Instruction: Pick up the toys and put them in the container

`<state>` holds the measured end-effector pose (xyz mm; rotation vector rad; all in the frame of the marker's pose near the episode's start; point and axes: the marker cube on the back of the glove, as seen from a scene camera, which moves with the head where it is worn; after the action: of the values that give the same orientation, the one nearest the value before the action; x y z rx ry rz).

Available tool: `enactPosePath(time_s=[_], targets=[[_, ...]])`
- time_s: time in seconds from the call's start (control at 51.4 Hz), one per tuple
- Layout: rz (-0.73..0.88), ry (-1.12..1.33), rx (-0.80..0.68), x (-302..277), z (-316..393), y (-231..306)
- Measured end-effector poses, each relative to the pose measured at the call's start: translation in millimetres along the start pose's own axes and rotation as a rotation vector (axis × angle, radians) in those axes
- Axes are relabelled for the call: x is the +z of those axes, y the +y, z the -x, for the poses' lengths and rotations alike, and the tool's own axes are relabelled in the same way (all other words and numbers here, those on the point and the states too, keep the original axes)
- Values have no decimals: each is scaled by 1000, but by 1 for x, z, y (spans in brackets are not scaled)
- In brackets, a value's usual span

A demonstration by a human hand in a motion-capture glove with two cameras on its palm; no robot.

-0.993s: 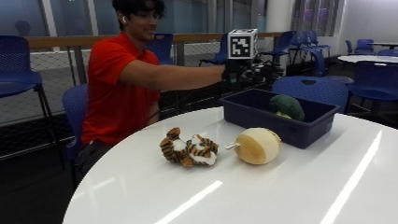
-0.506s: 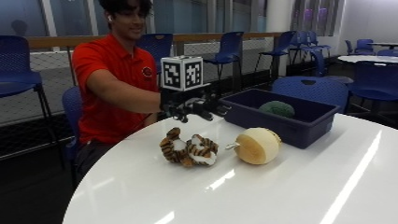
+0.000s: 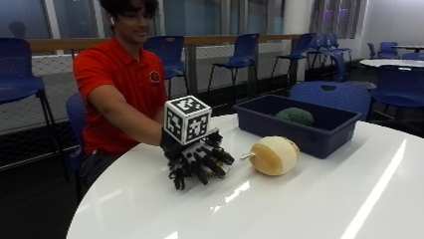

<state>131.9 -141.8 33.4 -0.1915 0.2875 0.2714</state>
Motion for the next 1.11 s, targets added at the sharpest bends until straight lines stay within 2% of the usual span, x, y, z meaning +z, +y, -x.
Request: enactPosePath(time_s=[0.311,0.72,0.954,1.109], targets=[[-102,-68,-22,17,-1,9],[-327,13,-105,12,19,13],[-247,-69,-47,-45,23,6],[-279,-80,-103,-116,83,6]])
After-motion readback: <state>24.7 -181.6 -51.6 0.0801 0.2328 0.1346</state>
